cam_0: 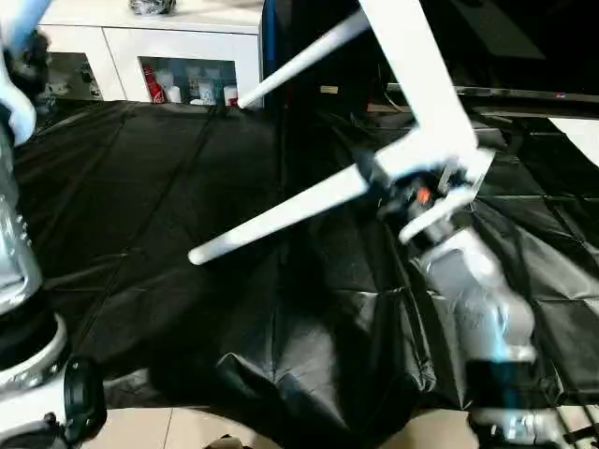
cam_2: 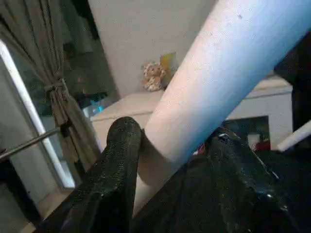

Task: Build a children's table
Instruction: Flip table

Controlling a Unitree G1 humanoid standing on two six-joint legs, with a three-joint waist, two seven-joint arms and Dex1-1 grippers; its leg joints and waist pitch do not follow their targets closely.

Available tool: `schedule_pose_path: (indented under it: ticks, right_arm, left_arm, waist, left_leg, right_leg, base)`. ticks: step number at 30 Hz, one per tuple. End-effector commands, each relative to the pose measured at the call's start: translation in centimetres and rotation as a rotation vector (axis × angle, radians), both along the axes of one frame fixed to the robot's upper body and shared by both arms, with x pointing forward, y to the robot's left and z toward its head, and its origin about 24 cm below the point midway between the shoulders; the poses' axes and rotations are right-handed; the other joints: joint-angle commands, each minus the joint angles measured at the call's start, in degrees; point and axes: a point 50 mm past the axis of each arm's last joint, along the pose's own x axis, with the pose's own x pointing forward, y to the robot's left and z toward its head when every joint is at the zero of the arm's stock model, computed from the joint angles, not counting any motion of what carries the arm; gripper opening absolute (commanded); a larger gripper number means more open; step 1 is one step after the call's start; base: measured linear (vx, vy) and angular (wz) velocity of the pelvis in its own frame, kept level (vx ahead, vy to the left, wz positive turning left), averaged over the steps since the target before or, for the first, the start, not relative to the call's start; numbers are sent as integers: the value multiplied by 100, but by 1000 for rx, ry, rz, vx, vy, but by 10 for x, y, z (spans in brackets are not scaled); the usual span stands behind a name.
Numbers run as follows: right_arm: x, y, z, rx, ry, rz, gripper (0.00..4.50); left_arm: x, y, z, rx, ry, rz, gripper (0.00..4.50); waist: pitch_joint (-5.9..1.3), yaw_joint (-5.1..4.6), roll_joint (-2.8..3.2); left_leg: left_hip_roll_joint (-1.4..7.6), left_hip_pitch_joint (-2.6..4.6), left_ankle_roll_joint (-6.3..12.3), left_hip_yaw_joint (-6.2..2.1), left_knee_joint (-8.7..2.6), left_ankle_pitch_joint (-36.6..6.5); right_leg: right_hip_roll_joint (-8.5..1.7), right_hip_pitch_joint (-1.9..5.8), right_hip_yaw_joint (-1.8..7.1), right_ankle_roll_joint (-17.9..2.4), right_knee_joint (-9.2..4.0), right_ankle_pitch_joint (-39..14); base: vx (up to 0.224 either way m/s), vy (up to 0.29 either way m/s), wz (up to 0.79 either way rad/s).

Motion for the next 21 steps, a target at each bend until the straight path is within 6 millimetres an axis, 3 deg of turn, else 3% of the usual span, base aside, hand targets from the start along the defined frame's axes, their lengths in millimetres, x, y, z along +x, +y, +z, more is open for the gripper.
schedule_pose_path:
  ticks: [1, 7, 8, 10, 12, 13, 17, 19, 21]
  right_arm:
    - [1, 4, 26, -38, -119, 26, 258]
    - [2, 6, 40, -97, -183, 46, 233]
    - [2, 6, 43, -122, -201, 54, 229]
    - [2, 6, 47, -139, -216, 57, 226]
    - [3, 8, 50, -150, -224, 57, 218]
    - [2, 9, 51, -160, -230, 62, 215]
    - [0, 15, 52, -184, -238, 86, 202]
    - [-1, 18, 51, -185, -235, 96, 198]
    - [-5, 24, 48, -192, -235, 120, 196]
  left_arm:
    - [11, -5, -46, -117, 196, -55, 195]
    - [0, 3, -64, -136, 196, -34, 175]
    - [-5, 5, -71, -143, 210, -24, 172]
    - [-10, 8, -79, -151, 223, -5, 168]
    - [-16, 13, -92, -159, 246, 15, 161]
    - [-18, 14, -97, -157, 262, 19, 159]
    - [-24, 16, -114, -160, 306, 40, 154]
    - [-27, 17, -118, -160, 311, 54, 151]
    - [-31, 20, -123, -152, 324, 82, 150]
  waist:
    - [-246, -8, -91]
    - [-237, 13, -65]
    - [-237, 9, -114]
    - [-234, 24, -76]
    - [-234, 14, -84]
    - [-238, 8, -128]
    - [-238, 30, -91]
    - [-247, 33, -124]
    - [-222, 13, -154]
  left_leg:
    - [377, 32, 135, -156, -410, -854]
    - [401, 55, 132, -171, -440, -991]
    - [408, 69, 135, -163, -438, -1024]
    - [417, 85, 97, -169, -447, -1116]
    - [422, 83, 17, -184, -475, -1241]
    - [428, 92, -22, -184, -481, -1318]
    - [463, 151, -201, -206, -513, -1501]
    - [495, 213, -370, -232, -554, -1768]
    - [492, 194, -475, -247, -584, -1919]
  right_leg:
    - [-545, 179, 357, -738, -527, -1235]
    - [-535, 154, 353, -665, -550, -1390]
    - [-526, 140, 351, -658, -556, -1402]
    - [-537, 123, 360, -659, -562, -1444]
    - [-527, 126, 362, -628, -568, -1417]
    - [-521, 119, 366, -608, -573, -1370]
    - [-502, 85, 365, -633, -555, -1006]
    - [-483, 84, 341, -600, -554, -861]
    - [-482, 98, 343, -580, -548, -783]
  base:
    - [0, 0, 0]
    - [0, 0, 0]
    - [0, 0, 0]
    - [0, 0, 0]
    - [0, 0, 0]
    - [0, 0, 0]
    - [0, 0, 0]
    - [0, 0, 0]
    - [0, 0, 0]
